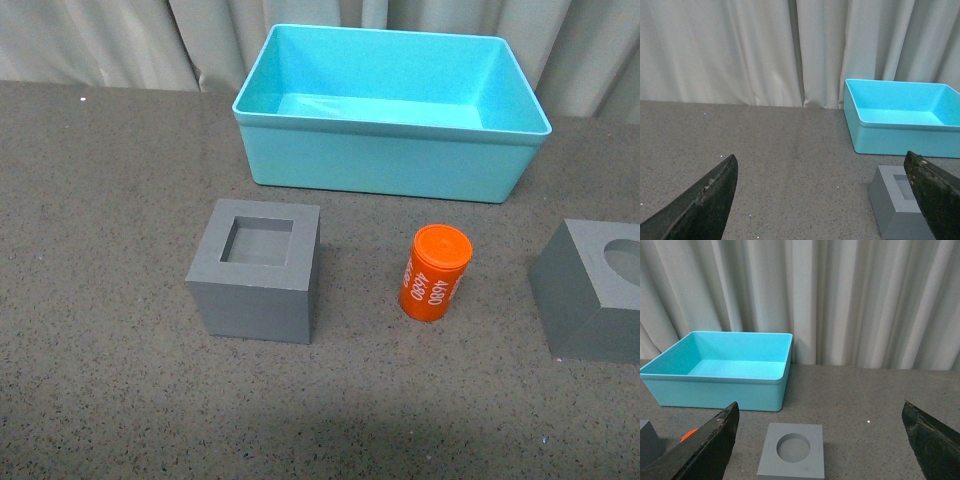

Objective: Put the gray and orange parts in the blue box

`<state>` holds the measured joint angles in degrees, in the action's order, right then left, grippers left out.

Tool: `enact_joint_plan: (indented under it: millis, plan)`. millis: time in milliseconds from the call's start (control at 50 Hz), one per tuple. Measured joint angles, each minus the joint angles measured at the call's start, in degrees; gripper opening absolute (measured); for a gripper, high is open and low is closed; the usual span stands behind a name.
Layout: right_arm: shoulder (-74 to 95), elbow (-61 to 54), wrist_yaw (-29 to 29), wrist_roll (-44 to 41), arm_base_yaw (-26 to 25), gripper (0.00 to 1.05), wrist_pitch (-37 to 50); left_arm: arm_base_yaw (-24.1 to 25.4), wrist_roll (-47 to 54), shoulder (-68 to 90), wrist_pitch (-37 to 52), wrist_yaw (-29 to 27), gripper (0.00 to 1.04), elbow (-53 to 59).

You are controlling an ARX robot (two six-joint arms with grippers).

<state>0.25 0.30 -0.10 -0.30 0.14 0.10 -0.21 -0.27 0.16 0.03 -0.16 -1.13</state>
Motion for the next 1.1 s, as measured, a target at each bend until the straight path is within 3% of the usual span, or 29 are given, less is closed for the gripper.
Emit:
enact_joint_plan:
  millis: [960,980,1040,1100]
  plan:
    - [0.0,0.0,0.0,0.0,0.0,0.95,0.0,0.0,0.0,0.0,0.0,0.02,0.98,0.0]
    - [0.09,0.0,0.63,-0.44,0.24,0.95,-0.13,0.0,0.0,0.0,0.0,0.0,0.98,0.0]
    - [5.18,1.11,11.23,-6.38,3.08,0.95,-0.44,0.0,0.0,0.0,0.0,-0.04,0.98,0.0]
    - [12.02,1.62,12.04,-9.2,2.89,0.95,3.72,0.0,0.0,0.0,0.0,0.0,0.98,0.0]
